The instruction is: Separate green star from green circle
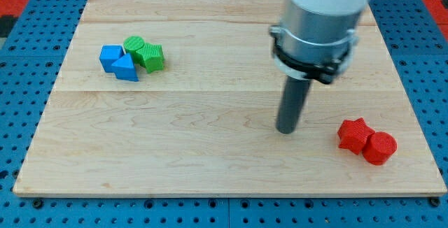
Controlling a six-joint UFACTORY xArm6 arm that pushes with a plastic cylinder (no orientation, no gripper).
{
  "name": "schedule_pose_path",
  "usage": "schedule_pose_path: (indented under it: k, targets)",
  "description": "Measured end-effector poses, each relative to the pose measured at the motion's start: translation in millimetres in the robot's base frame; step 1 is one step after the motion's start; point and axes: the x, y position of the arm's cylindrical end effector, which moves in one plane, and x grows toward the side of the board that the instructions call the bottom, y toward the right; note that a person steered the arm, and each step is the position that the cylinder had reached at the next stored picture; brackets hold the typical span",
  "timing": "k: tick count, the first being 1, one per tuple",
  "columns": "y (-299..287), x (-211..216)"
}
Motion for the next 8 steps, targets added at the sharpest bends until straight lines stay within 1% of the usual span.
schedule_pose_path:
  k: [3,5,6,7,8]
  targets:
    - [-173,-76]
    - [-191,-121]
    - [-207,-174]
    - [-249,-220]
    - [-273,-234]
